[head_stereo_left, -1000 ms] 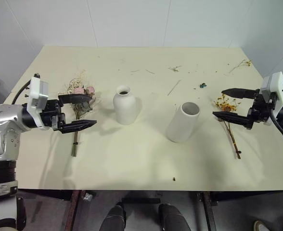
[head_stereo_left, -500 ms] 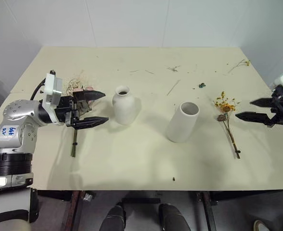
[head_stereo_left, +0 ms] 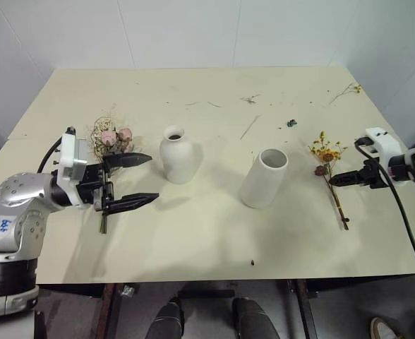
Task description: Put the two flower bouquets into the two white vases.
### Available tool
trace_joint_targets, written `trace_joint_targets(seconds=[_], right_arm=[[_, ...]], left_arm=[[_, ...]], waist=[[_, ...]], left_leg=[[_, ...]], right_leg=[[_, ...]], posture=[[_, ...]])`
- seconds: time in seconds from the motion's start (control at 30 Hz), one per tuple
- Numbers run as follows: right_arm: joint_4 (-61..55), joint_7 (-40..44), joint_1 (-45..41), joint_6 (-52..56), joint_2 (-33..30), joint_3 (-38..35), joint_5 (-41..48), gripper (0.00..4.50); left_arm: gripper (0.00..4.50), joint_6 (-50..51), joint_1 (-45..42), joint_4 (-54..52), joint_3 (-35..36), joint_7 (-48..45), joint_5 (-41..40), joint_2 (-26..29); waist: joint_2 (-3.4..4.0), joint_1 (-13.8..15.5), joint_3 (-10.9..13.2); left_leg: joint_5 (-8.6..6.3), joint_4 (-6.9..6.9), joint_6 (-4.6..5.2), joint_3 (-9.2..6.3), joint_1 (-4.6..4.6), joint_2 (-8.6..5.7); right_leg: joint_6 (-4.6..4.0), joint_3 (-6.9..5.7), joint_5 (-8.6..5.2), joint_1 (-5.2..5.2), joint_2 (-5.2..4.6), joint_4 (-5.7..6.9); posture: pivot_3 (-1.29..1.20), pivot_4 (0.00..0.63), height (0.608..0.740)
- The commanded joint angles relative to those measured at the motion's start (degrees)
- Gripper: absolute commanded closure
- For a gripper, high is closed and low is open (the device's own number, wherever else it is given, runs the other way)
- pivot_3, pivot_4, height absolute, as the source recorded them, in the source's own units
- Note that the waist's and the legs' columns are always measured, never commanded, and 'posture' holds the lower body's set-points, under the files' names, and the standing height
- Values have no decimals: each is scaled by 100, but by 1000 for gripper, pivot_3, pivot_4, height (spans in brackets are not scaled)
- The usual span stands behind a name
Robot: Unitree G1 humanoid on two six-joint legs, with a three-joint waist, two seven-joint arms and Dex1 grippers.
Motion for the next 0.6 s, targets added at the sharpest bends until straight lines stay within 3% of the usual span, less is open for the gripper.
trace_joint_targets(seconds=[0.03,0.17,0.23,0.6], right_arm=[[383,-19,-251,-67,77,48,-281,20],[780,-43,-290,-325,309,167,-577,20],[852,13,-278,-417,400,236,-703,411],[643,280,-42,-290,604,-104,-732,4066]], left_arm=[[0,43,91,-375,302,149,-233,130],[0,121,223,-566,416,267,-331,153],[0,146,222,-607,420,328,-352,164],[0,88,-248,-396,18,148,-261,292]], waist=[[0,17,0],[-1,7,-1],[-7,-1,-4],[-22,-31,-14]], left_leg=[[0,2,0,1,0,-1],[-1,7,1,11,2,-2],[-1,10,1,12,3,-1],[-2,11,0,13,14,5]], right_leg=[[2,1,1,0,0,0],[7,11,4,3,-1,0],[8,12,5,5,1,1],[8,15,6,13,9,2]], posture=[[0,150,740],[0,150,740],[0,150,740],[0,150,740]])
